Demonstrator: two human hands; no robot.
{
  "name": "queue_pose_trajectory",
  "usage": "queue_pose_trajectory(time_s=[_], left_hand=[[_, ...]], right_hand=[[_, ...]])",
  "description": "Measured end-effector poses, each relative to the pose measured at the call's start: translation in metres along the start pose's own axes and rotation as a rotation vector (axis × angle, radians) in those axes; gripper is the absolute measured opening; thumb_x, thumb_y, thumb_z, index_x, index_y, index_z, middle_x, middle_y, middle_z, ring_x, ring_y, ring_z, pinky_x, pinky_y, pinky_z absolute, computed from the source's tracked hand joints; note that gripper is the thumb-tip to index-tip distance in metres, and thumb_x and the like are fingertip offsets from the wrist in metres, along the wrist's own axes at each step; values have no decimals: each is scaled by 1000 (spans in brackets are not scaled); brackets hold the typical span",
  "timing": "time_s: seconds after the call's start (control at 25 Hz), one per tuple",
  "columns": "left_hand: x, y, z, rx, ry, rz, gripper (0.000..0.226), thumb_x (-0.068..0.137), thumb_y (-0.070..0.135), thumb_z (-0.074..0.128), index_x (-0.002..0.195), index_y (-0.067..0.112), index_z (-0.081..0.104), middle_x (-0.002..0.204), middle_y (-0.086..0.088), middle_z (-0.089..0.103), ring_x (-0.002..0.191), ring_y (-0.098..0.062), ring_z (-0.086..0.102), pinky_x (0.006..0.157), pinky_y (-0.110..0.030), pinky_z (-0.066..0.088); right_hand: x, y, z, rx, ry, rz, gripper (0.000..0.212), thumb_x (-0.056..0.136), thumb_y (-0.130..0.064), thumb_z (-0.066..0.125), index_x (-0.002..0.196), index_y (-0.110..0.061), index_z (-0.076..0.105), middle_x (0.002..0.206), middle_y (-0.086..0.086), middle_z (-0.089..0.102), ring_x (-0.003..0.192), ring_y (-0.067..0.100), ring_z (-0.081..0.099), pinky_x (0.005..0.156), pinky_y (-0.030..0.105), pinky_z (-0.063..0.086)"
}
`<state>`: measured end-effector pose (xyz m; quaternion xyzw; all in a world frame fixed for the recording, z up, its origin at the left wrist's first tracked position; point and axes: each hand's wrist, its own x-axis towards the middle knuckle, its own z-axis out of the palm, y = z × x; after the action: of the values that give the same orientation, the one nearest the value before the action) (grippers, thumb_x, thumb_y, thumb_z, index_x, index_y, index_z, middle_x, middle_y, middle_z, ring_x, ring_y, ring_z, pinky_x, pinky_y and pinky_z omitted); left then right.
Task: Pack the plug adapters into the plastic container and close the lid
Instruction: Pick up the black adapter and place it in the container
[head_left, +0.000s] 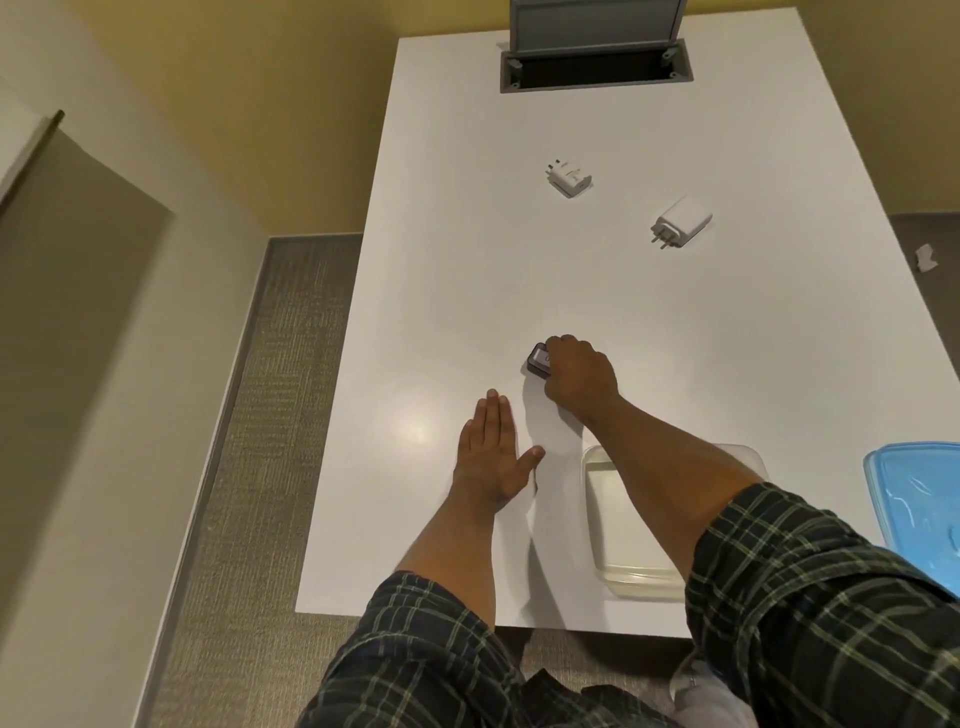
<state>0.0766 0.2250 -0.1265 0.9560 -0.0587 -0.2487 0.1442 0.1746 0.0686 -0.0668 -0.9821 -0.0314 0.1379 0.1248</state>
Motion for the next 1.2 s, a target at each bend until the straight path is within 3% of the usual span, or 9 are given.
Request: queue_pose_trajectory(time_s=[0.24, 0.56, 0.8, 0.96, 1.2], left_hand=[[-3, 4, -5, 8, -23, -14, 81, 107, 54, 23, 161, 10, -19, 169, -8, -26, 159, -25, -19, 131, -43, -2], [-19, 18, -26, 72, -98, -42, 65, 111, 30, 22, 162, 6, -13, 170, -10, -20, 160, -26, -12, 131, -44, 7], [-55, 32, -15, 110, -178, -94, 69, 112, 33, 24, 161, 4, -15, 169, -12, -23, 159, -32, -13, 130, -44, 12], [-81, 44, 2, 98, -214, -127, 75, 111, 40, 25, 160, 4, -18, 168, -13, -27, 159, -34, -15, 130, -48, 9], [-101, 48, 13, 71, -267, -151, 74, 111, 34, 27, 159, 4, -20, 167, -13, -30, 158, -33, -17, 130, -48, 6]], right_hand=[[-16, 17, -23, 117, 94, -121, 40, 79, -25, 69, 117, -15, 59, 109, 4, 62, 97, 29, 59, 78, 38, 48], [-76, 58, -59, -7, 228, -308, 45, 67, -27, 67, 111, -17, 63, 98, 0, 64, 85, 27, 59, 70, 36, 44], [-124, 74, -75, 9, 47, -486, 45, 65, -26, 70, 109, -18, 62, 98, -4, 63, 84, 20, 58, 67, 29, 42], [-149, 80, -75, -14, -93, -616, 45, 64, -23, 69, 107, -15, 62, 94, -2, 60, 81, 21, 56, 66, 32, 46], [-164, 87, -57, -245, -232, -730, 40, 71, -18, 64, 111, -16, 64, 101, 1, 59, 89, 25, 59, 66, 36, 49]])
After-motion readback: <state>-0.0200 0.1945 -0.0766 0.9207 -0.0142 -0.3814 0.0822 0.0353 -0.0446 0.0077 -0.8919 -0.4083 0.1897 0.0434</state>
